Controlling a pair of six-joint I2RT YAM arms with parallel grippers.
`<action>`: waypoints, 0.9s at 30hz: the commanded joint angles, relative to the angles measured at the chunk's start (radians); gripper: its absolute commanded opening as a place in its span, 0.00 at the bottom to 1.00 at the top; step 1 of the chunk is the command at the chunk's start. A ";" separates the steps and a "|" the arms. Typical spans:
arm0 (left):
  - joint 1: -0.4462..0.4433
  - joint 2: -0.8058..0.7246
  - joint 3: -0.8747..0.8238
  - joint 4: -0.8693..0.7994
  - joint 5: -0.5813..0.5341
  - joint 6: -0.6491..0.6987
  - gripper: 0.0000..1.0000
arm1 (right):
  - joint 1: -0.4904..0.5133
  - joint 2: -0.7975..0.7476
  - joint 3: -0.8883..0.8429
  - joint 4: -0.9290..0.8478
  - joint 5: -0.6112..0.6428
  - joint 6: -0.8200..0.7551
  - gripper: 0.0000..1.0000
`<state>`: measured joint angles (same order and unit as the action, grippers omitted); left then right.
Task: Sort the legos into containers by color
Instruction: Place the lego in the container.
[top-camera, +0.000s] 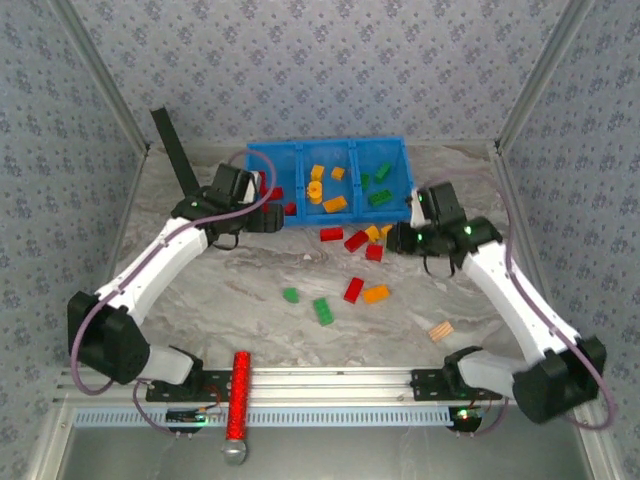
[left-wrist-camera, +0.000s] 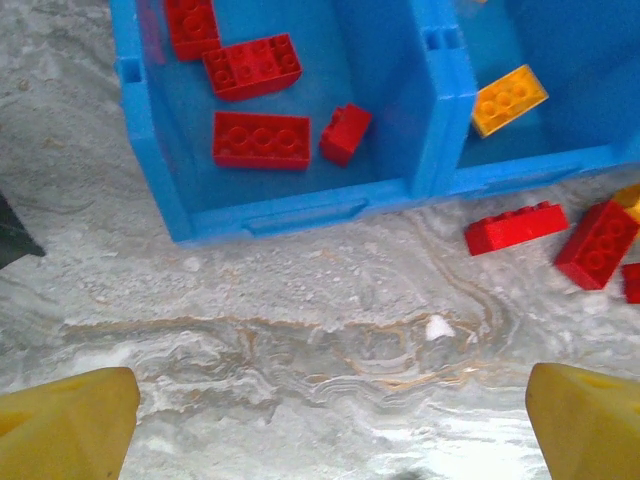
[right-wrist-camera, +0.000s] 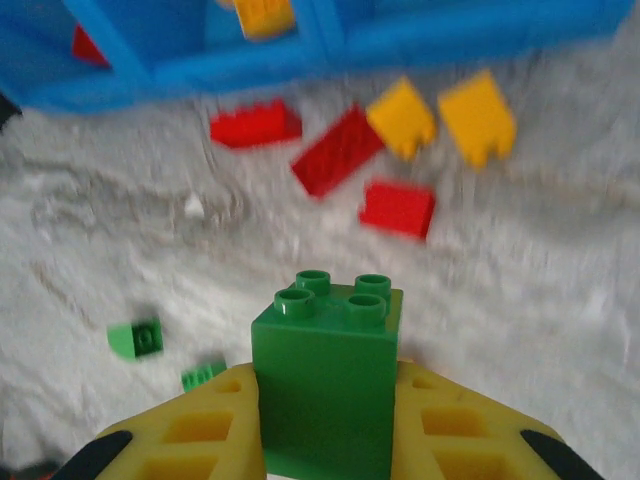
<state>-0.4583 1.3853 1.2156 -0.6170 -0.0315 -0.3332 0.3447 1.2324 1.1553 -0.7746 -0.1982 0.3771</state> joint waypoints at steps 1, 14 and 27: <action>-0.005 -0.040 -0.047 0.088 0.080 -0.015 0.99 | -0.049 0.151 0.180 0.064 0.038 -0.173 0.27; -0.274 0.047 -0.122 0.120 0.032 -0.072 0.98 | -0.081 0.789 0.834 -0.021 0.170 -0.271 0.27; -0.468 0.322 0.098 0.046 0.042 -0.117 0.94 | -0.053 0.972 0.840 -0.009 0.203 -0.306 0.34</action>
<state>-0.9115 1.6657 1.2499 -0.5491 0.0002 -0.4244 0.2787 2.1979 1.9793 -0.7612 -0.0162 0.0929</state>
